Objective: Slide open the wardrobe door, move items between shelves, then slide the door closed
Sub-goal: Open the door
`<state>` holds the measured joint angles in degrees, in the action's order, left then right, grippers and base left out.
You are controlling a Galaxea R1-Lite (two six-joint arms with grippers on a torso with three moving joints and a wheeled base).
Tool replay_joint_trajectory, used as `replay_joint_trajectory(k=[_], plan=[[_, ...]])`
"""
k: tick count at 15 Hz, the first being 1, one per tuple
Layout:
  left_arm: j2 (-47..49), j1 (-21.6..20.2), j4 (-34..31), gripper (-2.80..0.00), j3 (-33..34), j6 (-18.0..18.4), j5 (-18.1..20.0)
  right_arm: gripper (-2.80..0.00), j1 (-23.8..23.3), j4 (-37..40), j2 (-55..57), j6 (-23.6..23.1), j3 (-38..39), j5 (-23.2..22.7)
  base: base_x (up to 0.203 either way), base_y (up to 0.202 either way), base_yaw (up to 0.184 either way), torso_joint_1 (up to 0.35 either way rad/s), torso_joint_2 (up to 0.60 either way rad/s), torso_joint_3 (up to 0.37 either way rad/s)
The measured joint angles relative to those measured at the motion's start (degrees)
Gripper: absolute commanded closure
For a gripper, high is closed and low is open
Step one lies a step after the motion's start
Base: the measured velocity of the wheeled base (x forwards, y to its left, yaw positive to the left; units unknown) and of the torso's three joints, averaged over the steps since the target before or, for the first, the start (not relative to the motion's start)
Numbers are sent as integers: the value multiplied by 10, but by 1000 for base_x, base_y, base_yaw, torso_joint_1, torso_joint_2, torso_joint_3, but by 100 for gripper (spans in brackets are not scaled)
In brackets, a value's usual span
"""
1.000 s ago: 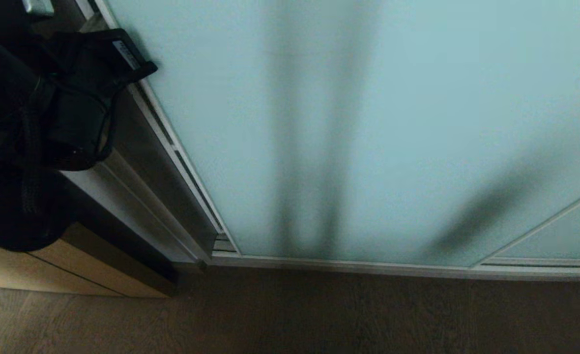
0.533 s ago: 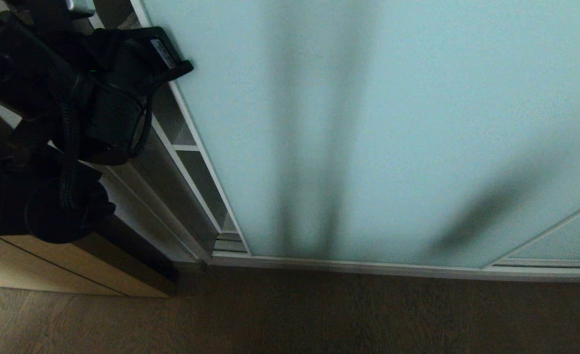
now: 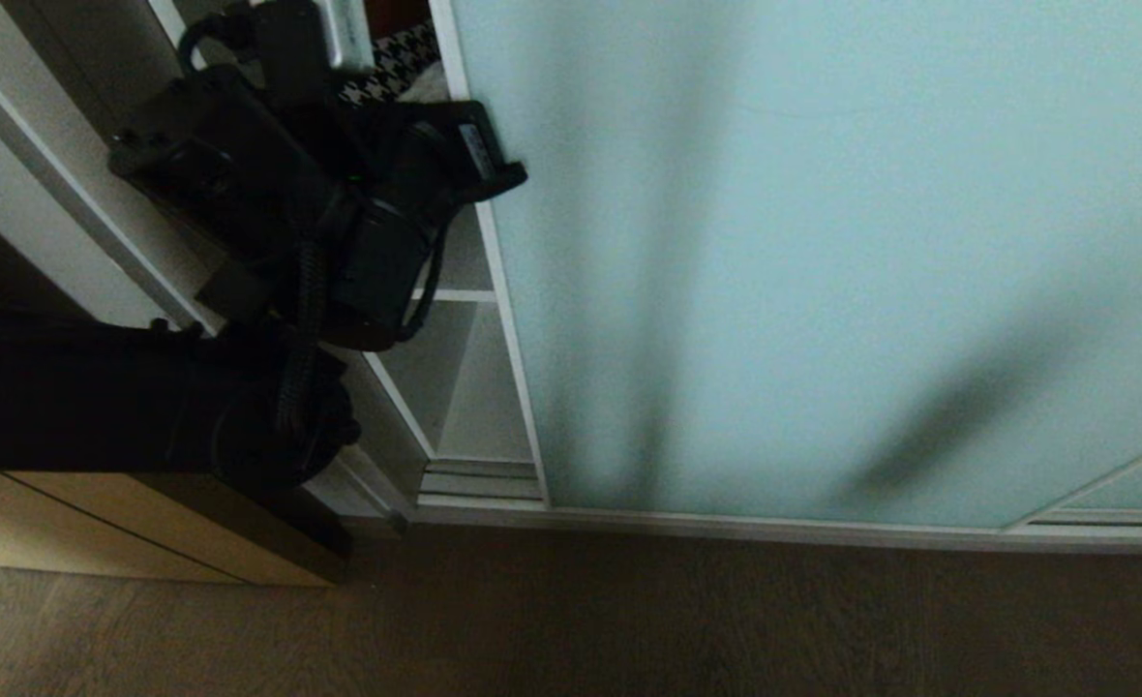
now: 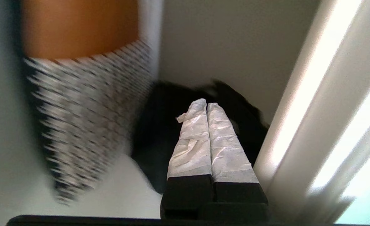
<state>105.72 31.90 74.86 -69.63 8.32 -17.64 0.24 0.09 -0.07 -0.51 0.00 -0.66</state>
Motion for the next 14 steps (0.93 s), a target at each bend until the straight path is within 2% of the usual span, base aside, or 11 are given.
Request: replay_joint_trajectory(k=[4, 7, 14], plan=[[40, 51, 28, 0, -16, 0, -10, 0, 0, 0, 0, 0, 0, 0, 0, 0, 0, 0, 0, 0], [77, 83, 32, 0, -40, 1, -4, 0, 0, 0, 0, 0, 0, 0, 0, 0, 0, 0, 0, 0], [196, 150, 20, 0, -200, 3, 4, 0, 0, 0, 0, 0, 0, 0, 0, 0, 0, 0, 0, 0]])
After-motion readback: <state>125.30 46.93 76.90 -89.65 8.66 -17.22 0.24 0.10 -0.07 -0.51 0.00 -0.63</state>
